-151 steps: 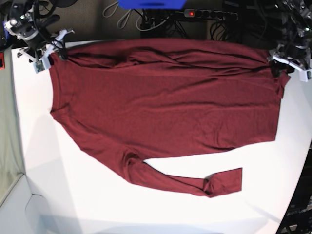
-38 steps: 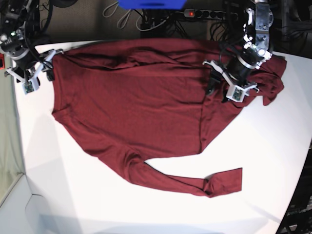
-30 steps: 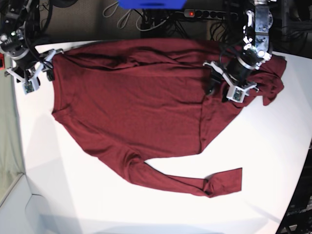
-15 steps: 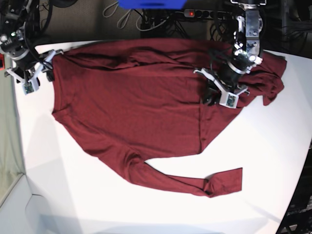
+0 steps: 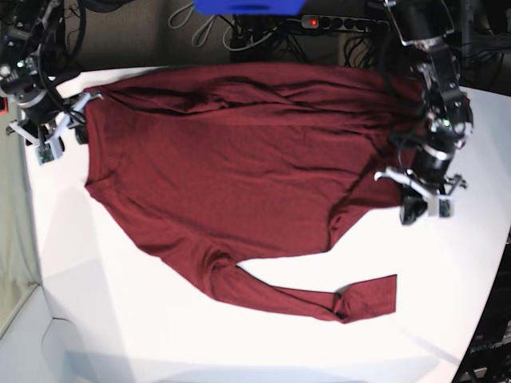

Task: Layout the t-shirt on the table in an organized manner, then fold the t-shirt properly
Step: 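Slide the left gripper along the shirt side toward the hem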

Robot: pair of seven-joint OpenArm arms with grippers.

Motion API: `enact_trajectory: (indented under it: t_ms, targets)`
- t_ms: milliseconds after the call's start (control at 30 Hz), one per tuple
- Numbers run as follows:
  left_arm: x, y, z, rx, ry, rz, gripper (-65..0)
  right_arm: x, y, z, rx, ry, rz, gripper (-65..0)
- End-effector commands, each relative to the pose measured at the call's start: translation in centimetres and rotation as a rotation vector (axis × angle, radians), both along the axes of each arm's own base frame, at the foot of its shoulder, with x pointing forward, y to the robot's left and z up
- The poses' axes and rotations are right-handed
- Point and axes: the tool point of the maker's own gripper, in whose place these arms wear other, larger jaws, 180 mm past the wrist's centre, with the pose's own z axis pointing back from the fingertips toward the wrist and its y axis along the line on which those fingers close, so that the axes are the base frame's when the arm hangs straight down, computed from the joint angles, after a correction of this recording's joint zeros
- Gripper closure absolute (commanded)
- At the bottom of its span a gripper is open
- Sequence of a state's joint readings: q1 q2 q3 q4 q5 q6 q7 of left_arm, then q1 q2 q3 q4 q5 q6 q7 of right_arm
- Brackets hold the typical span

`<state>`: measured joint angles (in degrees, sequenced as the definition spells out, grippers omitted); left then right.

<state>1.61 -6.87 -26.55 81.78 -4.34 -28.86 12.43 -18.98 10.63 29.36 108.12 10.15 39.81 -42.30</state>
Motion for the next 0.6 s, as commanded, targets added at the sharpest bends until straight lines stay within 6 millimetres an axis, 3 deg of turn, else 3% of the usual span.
enact_trajectory:
  t_ms: [0,67,233,367,567]
  targets:
    - [1.4,0.3,1.8,-0.001,-0.06,-0.002,-0.3,1.1,0.5,1.2,0.004,-0.054,0.029,-29.8]
    - [3.3,1.5,3.4,0.015,-0.095,0.006,-0.3,1.1,1.0,1.1,0.01,-0.052,0.042,-29.8]
    - [6.5,4.0,5.2,0.026,-0.119,0.031,-0.3,1.1,1.1,1.0,0.011,-0.049,0.046,-29.8]
    - [7.7,6.6,6.4,0.045,-0.13,0.067,-0.3,1.0,0.9,1.1,0.007,-0.048,0.043,-29.8]
    - [9.2,8.8,6.8,0.043,-0.116,0.092,-0.3,1.2,1.1,1.1,0.01,-0.051,0.046,-29.8]
